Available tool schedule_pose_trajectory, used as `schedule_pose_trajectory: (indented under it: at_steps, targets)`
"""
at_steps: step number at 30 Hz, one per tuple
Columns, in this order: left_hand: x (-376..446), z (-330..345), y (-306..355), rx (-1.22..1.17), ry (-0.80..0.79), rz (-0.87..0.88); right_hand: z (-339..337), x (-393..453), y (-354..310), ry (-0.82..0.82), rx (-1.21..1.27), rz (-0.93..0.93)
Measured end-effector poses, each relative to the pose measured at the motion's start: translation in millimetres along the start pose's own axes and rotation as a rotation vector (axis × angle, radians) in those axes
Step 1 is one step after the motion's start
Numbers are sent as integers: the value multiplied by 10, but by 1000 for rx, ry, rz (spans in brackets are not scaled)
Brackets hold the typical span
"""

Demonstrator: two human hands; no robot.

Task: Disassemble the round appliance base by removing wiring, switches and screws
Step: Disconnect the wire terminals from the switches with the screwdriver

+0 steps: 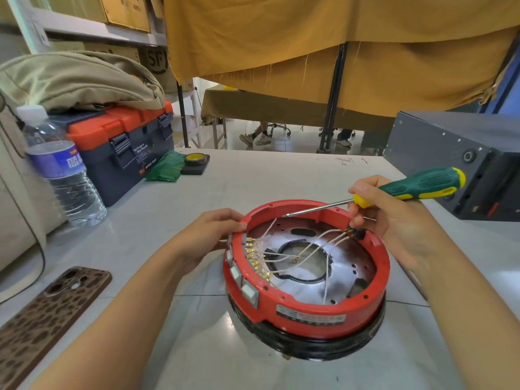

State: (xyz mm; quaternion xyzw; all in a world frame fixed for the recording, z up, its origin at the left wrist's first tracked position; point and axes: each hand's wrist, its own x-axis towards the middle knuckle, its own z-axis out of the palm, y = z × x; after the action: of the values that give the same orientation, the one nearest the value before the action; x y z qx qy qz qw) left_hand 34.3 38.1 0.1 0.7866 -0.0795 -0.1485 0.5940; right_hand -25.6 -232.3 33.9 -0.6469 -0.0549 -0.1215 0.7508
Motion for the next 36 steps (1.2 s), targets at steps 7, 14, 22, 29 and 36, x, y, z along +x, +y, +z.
schedule_pose_trajectory:
  at_steps: [7, 14, 22, 29, 36]
  targets:
    - [219, 74, 209, 67, -107, -38, -71, -12, -7, -31, 0, -3]
    - [213, 37, 123, 173, 81, 36, -75, 75, 52, 25, 30, -18]
    - [162, -29, 16, 98, -42, 90, -37, 218, 124, -6, 58, -41]
    - [386, 36, 12, -104, -237, 48, -43, 294, 171, -33, 72, -13]
    - [622, 104, 86, -97, -317, 64, 41, 468, 171, 42, -10, -108]
